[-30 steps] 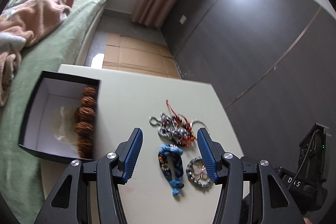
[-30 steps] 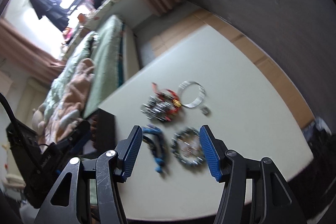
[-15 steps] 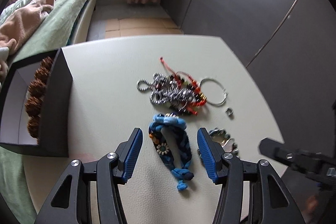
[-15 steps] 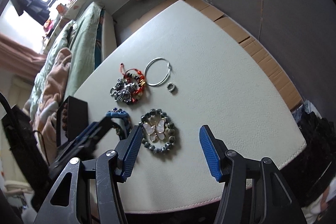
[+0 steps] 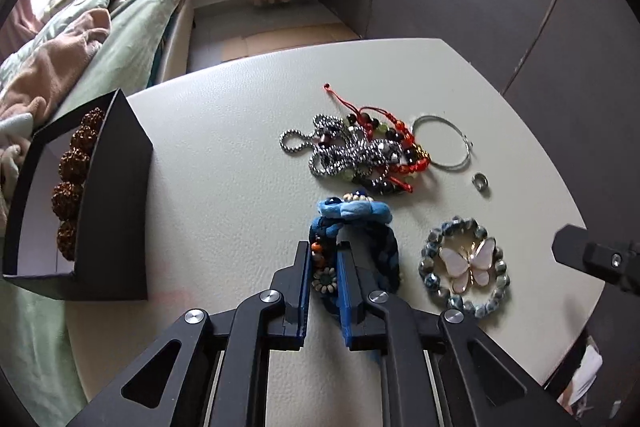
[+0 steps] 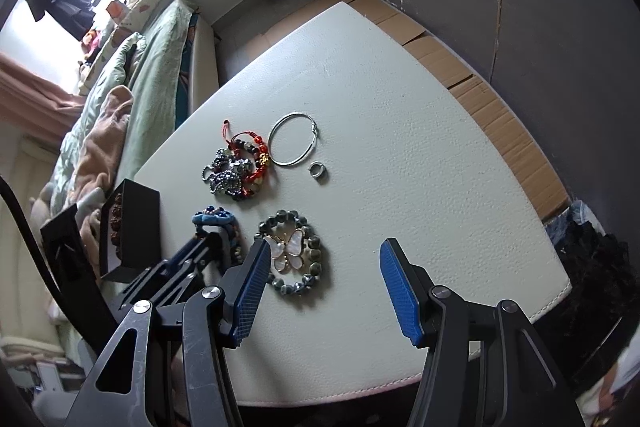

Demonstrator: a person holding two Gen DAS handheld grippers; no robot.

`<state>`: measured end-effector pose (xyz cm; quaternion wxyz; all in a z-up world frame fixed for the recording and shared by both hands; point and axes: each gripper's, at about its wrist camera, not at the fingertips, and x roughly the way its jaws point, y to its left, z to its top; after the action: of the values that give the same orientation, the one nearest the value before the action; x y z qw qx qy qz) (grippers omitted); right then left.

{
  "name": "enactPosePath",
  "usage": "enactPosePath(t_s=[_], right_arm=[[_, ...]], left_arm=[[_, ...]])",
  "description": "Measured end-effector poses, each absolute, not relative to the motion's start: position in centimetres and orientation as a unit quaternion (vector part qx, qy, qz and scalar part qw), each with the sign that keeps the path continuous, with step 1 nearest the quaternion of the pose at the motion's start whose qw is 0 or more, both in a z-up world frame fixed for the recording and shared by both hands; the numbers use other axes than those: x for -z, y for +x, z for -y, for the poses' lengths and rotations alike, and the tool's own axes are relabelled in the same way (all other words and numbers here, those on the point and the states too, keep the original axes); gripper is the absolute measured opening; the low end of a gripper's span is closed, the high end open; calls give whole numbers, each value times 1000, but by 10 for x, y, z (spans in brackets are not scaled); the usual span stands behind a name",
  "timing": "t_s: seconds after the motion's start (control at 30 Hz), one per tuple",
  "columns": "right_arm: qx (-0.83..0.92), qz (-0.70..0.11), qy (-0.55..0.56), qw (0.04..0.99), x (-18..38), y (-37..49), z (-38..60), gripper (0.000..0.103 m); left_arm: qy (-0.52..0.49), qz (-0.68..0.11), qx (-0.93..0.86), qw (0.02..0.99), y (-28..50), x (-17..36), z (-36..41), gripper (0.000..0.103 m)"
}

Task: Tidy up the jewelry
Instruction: 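Grasp the blue braided bracelet with the left tool and lift it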

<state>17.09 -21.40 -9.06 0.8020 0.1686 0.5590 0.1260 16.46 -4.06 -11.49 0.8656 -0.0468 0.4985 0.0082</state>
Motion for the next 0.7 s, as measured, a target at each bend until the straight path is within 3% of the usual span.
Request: enactPosePath(t_s=[0.53, 0.63, 0.7], right_arm=[[-134, -571, 156, 795, 101, 174, 210, 57], [-134, -574, 139, 796, 105, 175, 201, 47], [-135, -580, 131, 793, 109, 177, 195, 32]], left_arm=[[-100, -451, 18, 887, 151, 75, 22, 11], [-113, -447, 21, 887, 149, 70, 15, 11], [-119, -443, 20, 888, 147, 68, 11, 11]])
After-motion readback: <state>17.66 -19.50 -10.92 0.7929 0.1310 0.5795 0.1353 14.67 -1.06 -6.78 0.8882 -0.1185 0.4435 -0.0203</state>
